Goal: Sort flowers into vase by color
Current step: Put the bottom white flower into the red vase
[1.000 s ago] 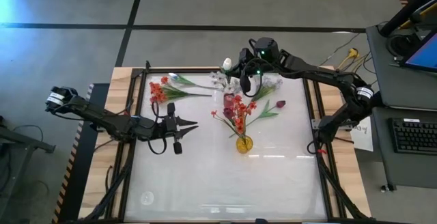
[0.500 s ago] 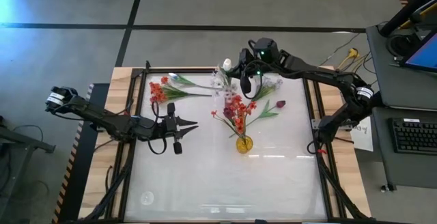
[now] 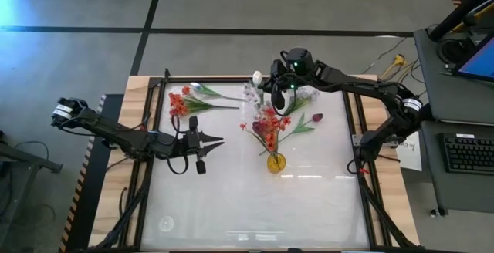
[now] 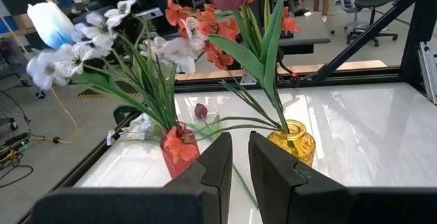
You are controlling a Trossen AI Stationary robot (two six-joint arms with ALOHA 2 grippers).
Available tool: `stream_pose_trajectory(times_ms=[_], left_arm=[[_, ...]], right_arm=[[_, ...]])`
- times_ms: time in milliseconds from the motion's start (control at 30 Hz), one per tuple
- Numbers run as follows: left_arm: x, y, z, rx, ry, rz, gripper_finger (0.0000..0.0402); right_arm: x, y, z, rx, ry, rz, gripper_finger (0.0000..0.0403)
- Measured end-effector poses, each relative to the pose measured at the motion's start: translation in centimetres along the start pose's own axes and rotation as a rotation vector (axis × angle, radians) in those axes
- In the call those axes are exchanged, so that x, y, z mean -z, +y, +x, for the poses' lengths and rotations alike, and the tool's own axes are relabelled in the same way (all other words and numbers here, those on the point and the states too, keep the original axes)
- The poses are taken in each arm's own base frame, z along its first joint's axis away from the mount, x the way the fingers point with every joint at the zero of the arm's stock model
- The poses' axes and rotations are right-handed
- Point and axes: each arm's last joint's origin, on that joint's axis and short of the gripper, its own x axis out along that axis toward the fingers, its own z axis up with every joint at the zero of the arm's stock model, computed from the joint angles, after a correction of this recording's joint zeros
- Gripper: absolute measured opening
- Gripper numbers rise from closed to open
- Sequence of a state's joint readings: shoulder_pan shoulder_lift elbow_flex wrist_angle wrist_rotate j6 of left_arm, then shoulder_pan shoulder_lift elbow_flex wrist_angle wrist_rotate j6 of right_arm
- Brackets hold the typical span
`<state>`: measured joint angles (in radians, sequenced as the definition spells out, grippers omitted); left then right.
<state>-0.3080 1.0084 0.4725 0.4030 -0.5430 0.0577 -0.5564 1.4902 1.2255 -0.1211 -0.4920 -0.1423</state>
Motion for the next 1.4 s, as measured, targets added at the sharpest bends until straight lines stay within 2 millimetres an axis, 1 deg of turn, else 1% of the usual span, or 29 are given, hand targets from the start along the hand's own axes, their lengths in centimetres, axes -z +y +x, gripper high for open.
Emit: stream_pose_trajectory(times_ms=[167,267,367,467,633,867,1033,1200,1333,1400], left_arm=[[0.0,0.0,0.0,0.000,-0.001,-0.006,0.0037],[0.0,0.0,0.2,-0.022,-0.008,-0.048,0.0037],[0.8,-0.5,0.9,-0.023,0.021,-0.040,0.0044],[1.5,-1.2,2.0,-0.026,0.019,-0.042,0.0066],[2.6,-2.0,3.7,-0.079,-0.012,-0.028,0.0118],[5.7,-2.7,6.4,-0.115,-0.010,-0.034,0.0193],[8.0,-2.0,8.4,-0.180,-0.049,-0.060,0.0234],[10.9,-0.8,10.0,-0.248,-0.066,-0.059,0.0262],[12.7,0.2,10.8,-0.301,-0.096,-0.060,0.0275],[13.4,0.4,11.4,-0.316,-0.092,-0.035,0.0279]], right_arm=[[-0.1,0.0,0.0,0.006,-0.007,0.001,0.0013],[-0.5,-0.1,0.0,0.022,-0.031,-0.007,0.0013],[-0.7,-0.1,-0.1,0.030,-0.052,-0.014,0.0013],[-0.9,-0.2,-0.1,0.034,-0.069,-0.021,0.0013],[-1.0,-0.1,-0.1,0.035,-0.080,-0.018,0.0013],[-0.5,0.0,-0.1,0.025,-0.032,-0.009,0.0013],[-0.5,0.1,-0.1,0.021,-0.030,-0.013,0.0013],[-0.6,0.3,0.0,0.014,-0.031,-0.026,0.0013],[-0.6,0.5,0.1,0.010,-0.031,-0.030,0.0013],[-0.6,0.5,0.1,0.010,-0.030,-0.030,0.0013]])
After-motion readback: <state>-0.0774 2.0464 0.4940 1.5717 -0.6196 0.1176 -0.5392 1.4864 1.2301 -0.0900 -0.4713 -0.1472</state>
